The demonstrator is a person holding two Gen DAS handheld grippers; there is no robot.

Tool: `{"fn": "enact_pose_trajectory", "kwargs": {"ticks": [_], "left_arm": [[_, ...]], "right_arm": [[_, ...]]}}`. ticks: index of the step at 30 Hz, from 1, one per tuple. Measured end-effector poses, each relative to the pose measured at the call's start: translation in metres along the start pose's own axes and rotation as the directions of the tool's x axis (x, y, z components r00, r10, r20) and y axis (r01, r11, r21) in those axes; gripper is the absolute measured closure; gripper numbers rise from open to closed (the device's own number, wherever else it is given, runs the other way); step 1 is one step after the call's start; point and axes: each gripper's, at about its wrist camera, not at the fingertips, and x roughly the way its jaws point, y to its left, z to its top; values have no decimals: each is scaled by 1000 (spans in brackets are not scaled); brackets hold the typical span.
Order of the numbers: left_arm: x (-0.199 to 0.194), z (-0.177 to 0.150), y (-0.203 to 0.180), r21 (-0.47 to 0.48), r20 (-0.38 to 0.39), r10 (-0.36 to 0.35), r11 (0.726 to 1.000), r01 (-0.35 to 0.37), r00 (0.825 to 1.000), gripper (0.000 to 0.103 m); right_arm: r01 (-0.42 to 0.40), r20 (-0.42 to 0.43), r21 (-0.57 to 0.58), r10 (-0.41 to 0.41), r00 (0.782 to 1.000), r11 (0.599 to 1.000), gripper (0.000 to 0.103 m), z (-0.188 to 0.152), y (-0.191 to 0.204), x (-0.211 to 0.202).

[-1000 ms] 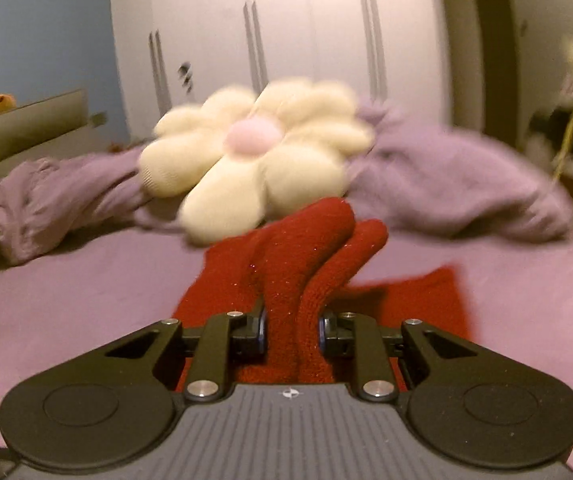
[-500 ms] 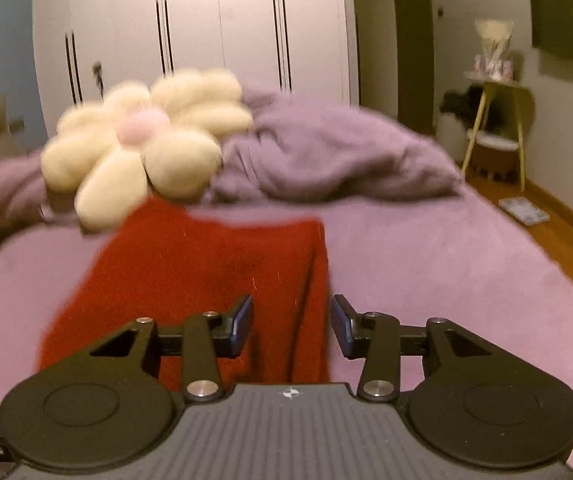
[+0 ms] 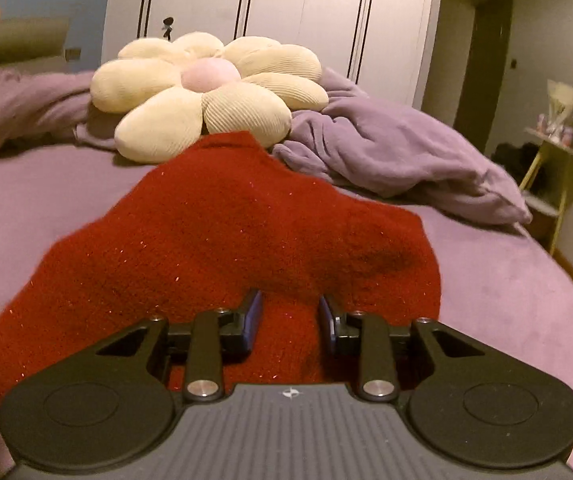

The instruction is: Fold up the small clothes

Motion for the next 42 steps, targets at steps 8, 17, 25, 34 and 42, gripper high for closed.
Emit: {"fn": "enact_pose_trajectory", "kwargs": {"ticks": [8, 17, 25, 34, 42], "left_arm": [[2, 7, -5, 30, 15, 50, 998, -50, 999, 9], [5, 43, -17, -33, 115, 41, 999, -38, 993, 8], [82, 84, -46, -13, 84, 31, 999, -30, 996, 5], [125, 79, -63, 21, 95, 45, 999, -47, 994, 0], [140, 79, -51, -31, 69, 4, 1000, -2, 998, 0]], "right_arm": [[-54, 28, 117, 51, 998, 992, 74, 18, -18, -40], [-10, 32, 86, 7, 999, 996, 74, 51, -5, -10], [72, -96, 99, -63, 993, 992, 67, 53, -24, 58], [43, 4, 219, -45, 999, 975, 55, 23, -49, 70], [49, -2, 227, -50, 999, 973, 53, 24, -51, 77]]}}
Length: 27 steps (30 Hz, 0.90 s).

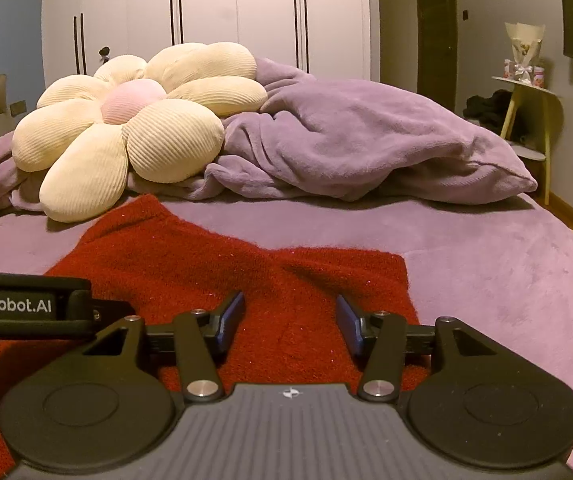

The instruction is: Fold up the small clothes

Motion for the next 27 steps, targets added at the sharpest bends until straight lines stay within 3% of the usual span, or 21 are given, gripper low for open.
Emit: {"fn": "enact_pose_trajectory", "kwargs": {"ticks": [6, 12, 15, 17, 21, 24, 27], "left_arm": [[4, -2, 3, -33, -5, -1, 999, 1, 1000, 0], [-17, -5, 1, 11, -9, 2, 1000, -2, 1000, 0], [-45, -8, 11, 41, -27, -70, 997, 71, 997, 0], [-68, -15, 30, 48, -52, -136, 989, 139, 989, 0], [-102, -34, 83, -128, -102, -280, 955, 267, 955, 0], [-121, -60, 102, -265, -117, -393, 897, 353, 912, 0], [-133, -91, 99, -379, -111, -482, 829, 411, 869, 0]], "right_arm": [[8, -17, -14, -8, 1000, 1000, 50, 2, 2, 7], [3, -39, -29, -4, 999, 1000, 49, 6, 3, 2], [-41, -88, -57, 36, 995, 998, 46, 18, -2, -14], [-73, -101, -25, 70, 992, 997, 27, 20, -19, -42], [-131, -161, 120, 149, 976, 984, 24, -10, -73, -103], [-191, -191, 340, 266, 945, 921, 24, -47, -107, -138], [-267, -134, 603, 426, 895, 752, 26, -84, -123, -158]]}}
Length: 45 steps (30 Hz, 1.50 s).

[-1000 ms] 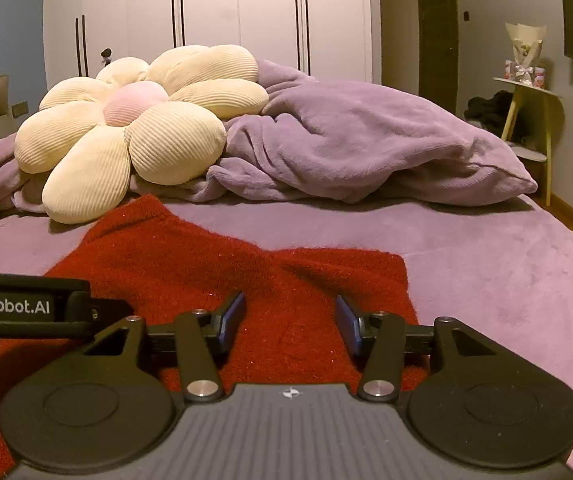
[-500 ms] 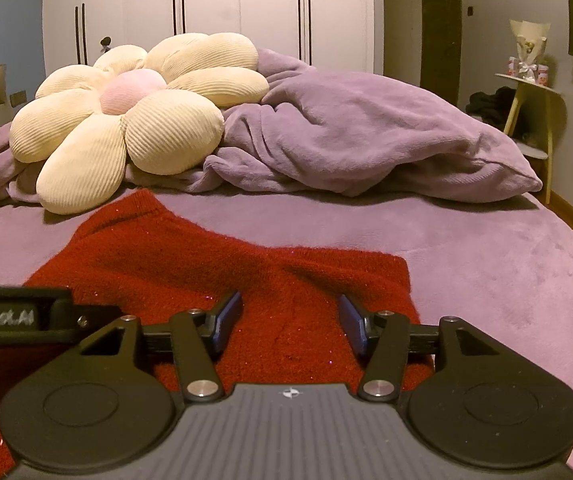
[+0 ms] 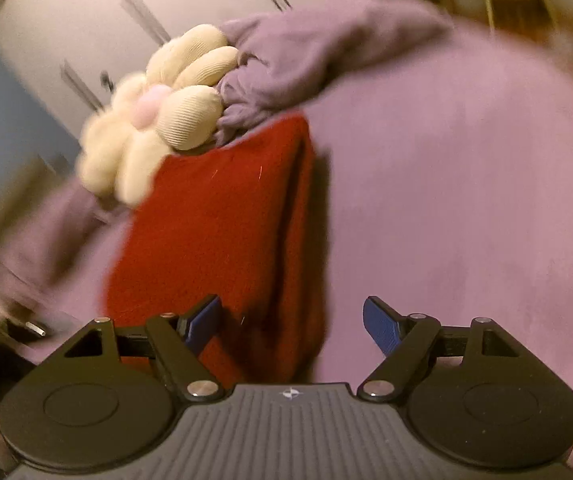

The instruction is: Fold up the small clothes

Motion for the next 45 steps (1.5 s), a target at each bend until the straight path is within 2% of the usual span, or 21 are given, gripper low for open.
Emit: {"fn": "enact_pose_trajectory", "kwargs": {"ticks": [3, 7, 11, 15, 16, 17, 19, 20, 23, 24, 26, 28, 29, 32, 33, 35, 36, 38, 40, 42, 45], "left_arm": [[12, -21, 0, -90, -33, -67, 994, 64, 997, 0], [29, -25, -2, -232, 5, -178, 957, 174, 984, 0], [35, -16, -4, -256, 101, -120, 956, 142, 988, 4], [39, -10, 5, -345, 116, -116, 927, 150, 986, 22], [40, -10, 5, -342, 116, -114, 928, 147, 987, 25], [39, -10, 3, -335, 115, -109, 931, 142, 987, 28], [34, -4, 2, -324, 120, -105, 936, 138, 987, 35], [31, -1, 4, -330, 122, -109, 933, 144, 986, 36], [25, 6, 5, -326, 122, -125, 932, 159, 985, 36], [25, 8, 6, -316, 106, -126, 936, 153, 986, 36], [28, 11, 9, -309, 69, -121, 941, 137, 990, 36], [30, 10, 16, -313, 13, -116, 943, 115, 993, 34], [30, 11, 18, -308, -9, -111, 946, 103, 994, 34], [12, 13, 26, -238, -44, -111, 966, 98, 993, 30], [4, 16, 28, -225, -47, -107, 970, 94, 993, 20], [-19, 25, 28, -184, 15, -24, 983, 26, 1000, 5], [-33, 32, 27, -152, 61, 12, 988, -2, 998, 5], [-41, 45, 25, -104, 81, 0, 995, 8, 997, 1], [-29, 59, 19, -65, 55, 2, 998, 2, 998, 1], [-1, 71, 16, -24, -10, -54, 998, 54, 999, 1], [35, 81, 15, 6, -58, -47, 999, 48, 997, 1]], "right_arm": [[-133, -1, 181, 136, 991, 974, 27, -24, -11, 8], [-159, 17, 252, 160, 987, 955, 40, -39, 2, 30], [-213, 93, 310, 194, 977, 927, 70, -42, 12, 40], [-317, 169, 470, 269, 948, 824, 72, -46, -5, 49], [-279, 150, 478, 236, 960, 833, 72, -46, -6, 53], [-216, 123, 430, 180, 976, 877, 80, -42, 1, 54], [-97, 110, 243, 72, 991, 965, 86, -32, 25, 46], [-80, 129, 173, 58, 990, 982, 88, -28, 37, 40], [-287, 216, 175, 248, 944, 942, 91, -22, 35, 22], [-309, 219, 181, 268, 938, 934, 91, -21, 30, 22], [-158, 164, 147, 134, 977, 976, 91, -18, 23, 31], [-5, 72, 104, -2, 997, 995, 90, -17, 12, 45], [-14, 62, 98, 7, 998, 995, 92, -17, 6, 46], [15, 59, 24, -16, 998, 1000, 82, -6, 12, 36], [24, 56, 6, -24, 998, 1000, 75, -2, 11, 33], [44, 52, -18, -43, 998, 999, 59, 5, 4, 21], [64, 65, -29, -62, 996, 998, 54, 9, 1, 13], [35, 71, -23, -33, 997, 999, 43, 20, -6, 1], [-8, 53, -11, 9, 999, 1000, 37, 34, -8, 7], [-53, 15, -24, 54, 998, 998, 24, 48, -9, 21], [-68, -51, -9, 67, 996, 998, 22, 68, -13, 53]]}}
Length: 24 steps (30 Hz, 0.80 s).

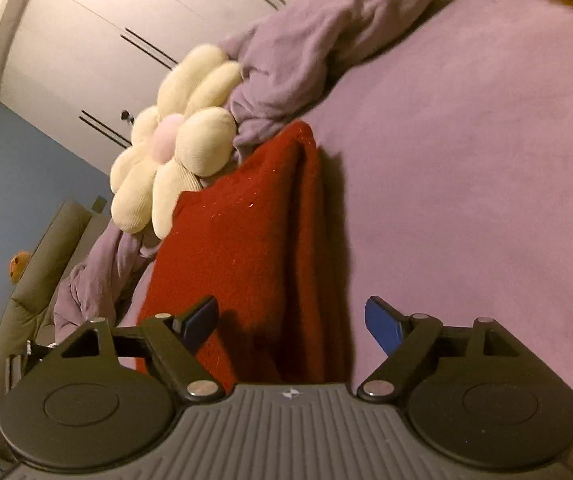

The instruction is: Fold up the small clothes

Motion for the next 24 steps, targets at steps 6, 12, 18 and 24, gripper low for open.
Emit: {"fn": "enact_pose_trajectory", "kwargs": {"ticks": [6, 12, 18, 24], "left_arm": [[51, 10, -1, 48, -9, -23, 999, 23, 1000, 1], [58, 14, 4, 77, -3, -23, 997, 24, 1000, 9], [53, 13, 8, 62, 9, -61, 996, 60, 998, 22], [40, 6, 4, 43, 27, -97, 994, 96, 995, 27]], "right_arm": [[-92, -55, 96, 98, 994, 991, 29, 21, -23, 41], [-142, -77, 125, 152, 985, 982, 47, 25, -22, 68], [-148, -66, 116, 156, 986, 982, 61, 23, -11, 73], [-157, -39, 65, 160, 986, 985, 67, 21, 14, 57]]}}
